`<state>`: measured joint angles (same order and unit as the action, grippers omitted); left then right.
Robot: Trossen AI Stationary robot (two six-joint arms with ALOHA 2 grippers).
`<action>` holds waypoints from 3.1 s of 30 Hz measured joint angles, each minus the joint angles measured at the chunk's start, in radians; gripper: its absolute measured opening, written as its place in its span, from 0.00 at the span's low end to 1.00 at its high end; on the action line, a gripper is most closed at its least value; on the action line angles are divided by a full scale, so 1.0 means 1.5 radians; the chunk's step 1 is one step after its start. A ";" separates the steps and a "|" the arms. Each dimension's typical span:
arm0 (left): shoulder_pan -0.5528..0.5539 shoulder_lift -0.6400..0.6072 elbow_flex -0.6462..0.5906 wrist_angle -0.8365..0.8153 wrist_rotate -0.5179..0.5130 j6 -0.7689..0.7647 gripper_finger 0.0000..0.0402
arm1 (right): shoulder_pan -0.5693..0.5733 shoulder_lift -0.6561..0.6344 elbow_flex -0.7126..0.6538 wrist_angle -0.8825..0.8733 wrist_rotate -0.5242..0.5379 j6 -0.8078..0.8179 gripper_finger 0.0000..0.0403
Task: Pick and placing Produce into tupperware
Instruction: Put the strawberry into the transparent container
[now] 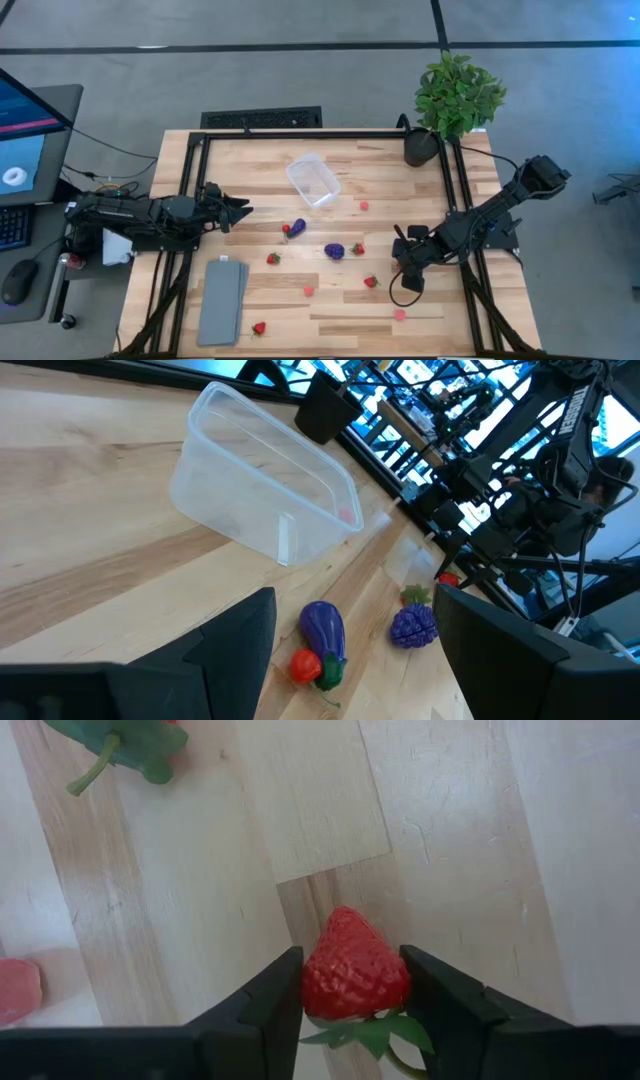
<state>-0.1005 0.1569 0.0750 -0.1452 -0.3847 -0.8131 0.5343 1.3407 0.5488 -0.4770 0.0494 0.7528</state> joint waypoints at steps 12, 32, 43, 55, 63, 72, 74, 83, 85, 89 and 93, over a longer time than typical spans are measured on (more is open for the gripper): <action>0.000 0.000 0.000 0.000 0.000 0.000 0.65 | 0.000 0.000 0.000 -0.006 0.000 0.000 0.46; 0.000 0.000 0.000 0.000 0.000 0.000 0.65 | 0.000 0.000 0.000 -0.016 0.000 0.000 0.53; 0.000 0.000 0.000 0.000 0.000 0.000 0.65 | 0.000 0.003 0.000 -0.016 0.000 0.003 0.53; 0.000 0.000 0.000 0.000 0.000 0.000 0.65 | 0.000 0.005 0.000 -0.032 -0.003 0.022 0.52; 0.000 0.000 0.000 0.000 0.001 0.000 0.65 | 0.000 0.005 0.000 -0.034 -0.008 0.023 0.44; 0.000 0.000 0.000 0.000 0.001 0.000 0.65 | 0.000 0.005 0.000 -0.033 -0.010 0.023 0.47; 0.000 0.000 0.000 0.000 0.001 0.000 0.65 | 0.000 0.005 0.000 -0.033 -0.011 0.023 0.48; 0.000 0.000 0.000 0.000 0.001 0.000 0.65 | 0.000 0.005 0.000 -0.034 -0.012 0.023 0.43; 0.000 0.000 0.000 0.000 0.000 0.000 0.65 | 0.000 0.005 0.000 -0.034 -0.012 0.023 0.44; 0.000 0.000 0.000 0.000 0.001 0.000 0.65 | 0.000 0.005 0.000 -0.033 -0.013 0.023 0.48; 0.000 0.000 0.000 0.000 0.000 0.000 0.65 | 0.000 0.005 0.000 -0.033 -0.013 0.023 0.48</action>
<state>-0.1009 0.1566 0.0752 -0.1455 -0.3843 -0.8127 0.5339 1.3483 0.5488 -0.5266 0.0299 0.7876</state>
